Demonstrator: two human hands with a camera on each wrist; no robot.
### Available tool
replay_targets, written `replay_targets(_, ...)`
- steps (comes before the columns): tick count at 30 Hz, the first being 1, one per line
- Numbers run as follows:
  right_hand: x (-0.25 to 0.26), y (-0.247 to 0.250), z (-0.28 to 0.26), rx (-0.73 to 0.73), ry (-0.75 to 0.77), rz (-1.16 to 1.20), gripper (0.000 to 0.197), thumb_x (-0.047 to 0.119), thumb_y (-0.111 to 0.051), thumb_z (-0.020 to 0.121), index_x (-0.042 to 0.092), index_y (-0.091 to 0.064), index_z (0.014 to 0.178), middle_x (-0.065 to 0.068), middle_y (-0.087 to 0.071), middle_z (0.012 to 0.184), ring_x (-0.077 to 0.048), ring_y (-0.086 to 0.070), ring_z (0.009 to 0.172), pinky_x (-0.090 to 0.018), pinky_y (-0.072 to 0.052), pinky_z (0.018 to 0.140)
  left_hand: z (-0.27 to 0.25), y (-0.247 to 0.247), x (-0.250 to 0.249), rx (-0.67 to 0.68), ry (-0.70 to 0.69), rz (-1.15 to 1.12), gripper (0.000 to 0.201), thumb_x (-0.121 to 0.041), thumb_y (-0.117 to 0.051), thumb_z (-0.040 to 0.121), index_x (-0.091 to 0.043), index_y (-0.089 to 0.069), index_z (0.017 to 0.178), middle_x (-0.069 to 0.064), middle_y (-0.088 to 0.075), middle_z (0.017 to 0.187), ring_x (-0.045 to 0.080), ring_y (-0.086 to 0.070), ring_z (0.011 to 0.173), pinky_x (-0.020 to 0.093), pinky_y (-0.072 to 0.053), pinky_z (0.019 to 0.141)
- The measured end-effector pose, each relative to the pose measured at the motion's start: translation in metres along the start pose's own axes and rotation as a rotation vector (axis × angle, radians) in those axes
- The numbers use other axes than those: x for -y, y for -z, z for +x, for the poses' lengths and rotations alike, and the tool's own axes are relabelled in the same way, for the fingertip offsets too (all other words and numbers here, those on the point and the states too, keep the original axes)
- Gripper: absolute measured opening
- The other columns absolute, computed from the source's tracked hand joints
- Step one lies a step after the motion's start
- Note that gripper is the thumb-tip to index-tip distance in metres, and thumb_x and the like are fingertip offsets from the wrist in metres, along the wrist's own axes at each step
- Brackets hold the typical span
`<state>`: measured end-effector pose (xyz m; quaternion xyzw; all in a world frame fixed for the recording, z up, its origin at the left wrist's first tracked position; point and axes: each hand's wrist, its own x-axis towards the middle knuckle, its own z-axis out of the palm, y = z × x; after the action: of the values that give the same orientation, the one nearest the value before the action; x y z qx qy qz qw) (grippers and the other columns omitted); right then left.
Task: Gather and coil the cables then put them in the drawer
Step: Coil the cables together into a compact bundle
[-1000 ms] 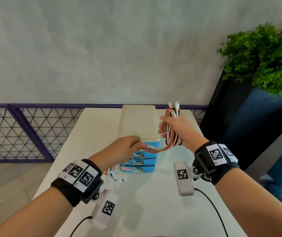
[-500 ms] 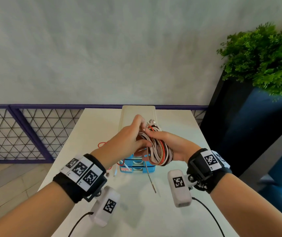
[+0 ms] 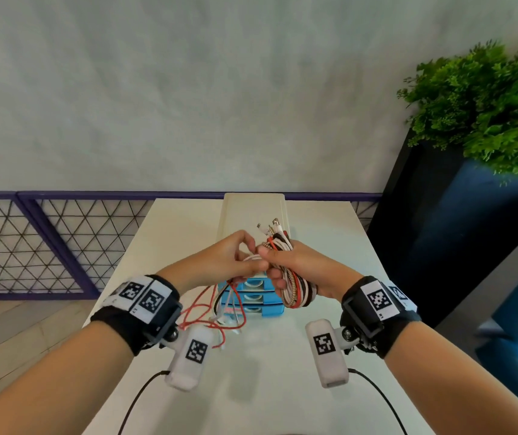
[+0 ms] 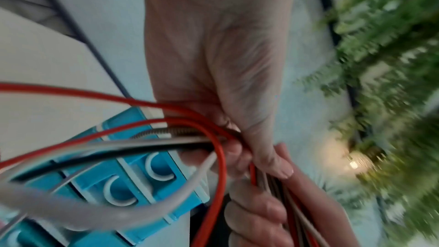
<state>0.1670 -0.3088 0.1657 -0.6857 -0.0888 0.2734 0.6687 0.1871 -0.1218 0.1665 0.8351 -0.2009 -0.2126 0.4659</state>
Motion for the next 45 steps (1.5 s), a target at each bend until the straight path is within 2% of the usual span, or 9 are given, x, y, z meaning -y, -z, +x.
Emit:
replay_targets(9, 0.000, 0.000, 0.009, -0.292, 0.118, 0.138, 0.008, 0.015, -0.058, 0.095, 0.015, -0.053, 0.090, -0.002, -0.047, 0.058, -0.014, -0.047, 0.045, -0.025, -0.045, 0.048, -0.009, 0.007, 0.050, 0.128, -0.015, 0.227, 0.022, -0.032, -0.052, 0.096, -0.013, -0.057, 0.087, -0.006, -0.058, 0.065, 0.009, -0.051, 0.062, 0.024, -0.042, 0.066)
replay_targets(16, 0.022, 0.015, 0.009, -0.405, 0.267, 0.314, 0.015, 0.009, -0.055, 0.094, 0.017, -0.051, 0.083, 0.000, -0.045, 0.054, -0.014, -0.045, 0.044, -0.029, -0.043, 0.053, -0.025, 0.012, 0.114, -0.043, 0.221, 0.618, 0.017, -0.037, -0.055, 0.089, -0.023, -0.055, 0.081, -0.005, -0.062, 0.068, 0.009, -0.057, 0.064, 0.021, -0.042, 0.065)
replay_targets(20, 0.036, 0.016, 0.009, -0.420, 0.310, 0.444, 0.018, 0.010, -0.054, 0.095, 0.017, -0.048, 0.079, 0.001, -0.044, 0.052, -0.012, -0.044, 0.041, -0.026, -0.042, 0.049, -0.045, 0.015, 0.141, -0.050, 0.346, 0.716, 0.005, -0.032, -0.051, 0.089, -0.032, -0.050, 0.084, -0.012, -0.059, 0.076, 0.013, -0.058, 0.085, 0.030, -0.035, 0.087)
replay_targets(23, 0.059, 0.028, 0.002, -0.472, 0.382, 0.556, 0.025, 0.009, -0.050, 0.096, 0.015, -0.044, 0.072, 0.002, -0.041, 0.050, -0.011, -0.043, 0.039, -0.025, -0.042, 0.048, -0.073, 0.019, 0.170, 0.024, 0.480, 0.647, 0.014, -0.035, -0.049, 0.090, -0.030, -0.048, 0.077, -0.012, -0.065, 0.076, 0.008, -0.062, 0.081, 0.033, -0.033, 0.090)
replay_targets(27, 0.070, 0.034, -0.001, -0.411, 0.330, 0.431, 0.027, 0.011, -0.049, 0.096, 0.016, -0.044, 0.070, 0.003, -0.042, 0.049, -0.011, -0.044, 0.039, -0.028, -0.044, 0.050, -0.087, 0.019, 0.184, -0.092, 0.514, 0.562, 0.015, -0.036, -0.055, 0.090, -0.031, -0.054, 0.076, -0.018, -0.072, 0.077, 0.001, -0.062, 0.080, 0.026, -0.039, 0.086)
replay_targets(31, 0.061, 0.017, 0.008, -0.343, 0.201, 0.279, 0.023, 0.012, -0.053, 0.095, 0.016, -0.046, 0.074, 0.002, -0.045, 0.050, -0.012, -0.046, 0.040, -0.028, -0.046, 0.052, -0.074, 0.030, 0.179, -0.070, 0.412, 0.333, 0.034, -0.045, -0.075, 0.068, -0.038, -0.058, 0.096, -0.015, -0.068, 0.099, 0.008, -0.062, 0.101, 0.032, -0.045, 0.097)
replay_targets(35, 0.058, 0.008, 0.006, -0.265, 0.146, 0.086, 0.014, 0.011, -0.055, 0.095, 0.015, -0.048, 0.084, 0.001, -0.046, 0.054, -0.013, -0.046, 0.044, -0.028, -0.047, 0.051, -0.049, 0.035, 0.129, -0.102, 0.340, 0.207, 0.091, -0.020, -0.070, 0.069, -0.021, -0.021, 0.146, 0.002, -0.031, 0.148, 0.011, -0.029, 0.136, 0.024, -0.029, 0.108)
replay_targets(40, 0.065, 0.003, 0.001, -0.155, 0.065, -0.056, 0.010, 0.013, -0.057, 0.095, 0.012, -0.052, 0.087, -0.002, -0.052, 0.059, -0.014, -0.050, 0.048, -0.030, -0.050, 0.055, -0.029, 0.045, 0.059, -0.301, 0.054, 0.029, 0.080, -0.005, -0.053, 0.090, -0.033, -0.006, 0.149, -0.009, -0.007, 0.156, 0.006, -0.008, 0.143, 0.027, -0.019, 0.108)
replay_targets(45, 0.064, -0.008, -0.005, 0.055, 0.016, -0.113, 0.017, 0.012, -0.055, 0.096, 0.011, -0.051, 0.079, -0.003, -0.049, 0.061, -0.013, -0.048, 0.048, -0.029, -0.049, 0.054, -0.021, 0.032, -0.014, -0.442, -0.253, -0.036, 0.043, -0.048, -0.024, 0.099, -0.036, -0.038, 0.139, -0.018, -0.037, 0.146, -0.006, -0.028, 0.135, 0.021, -0.023, 0.110)
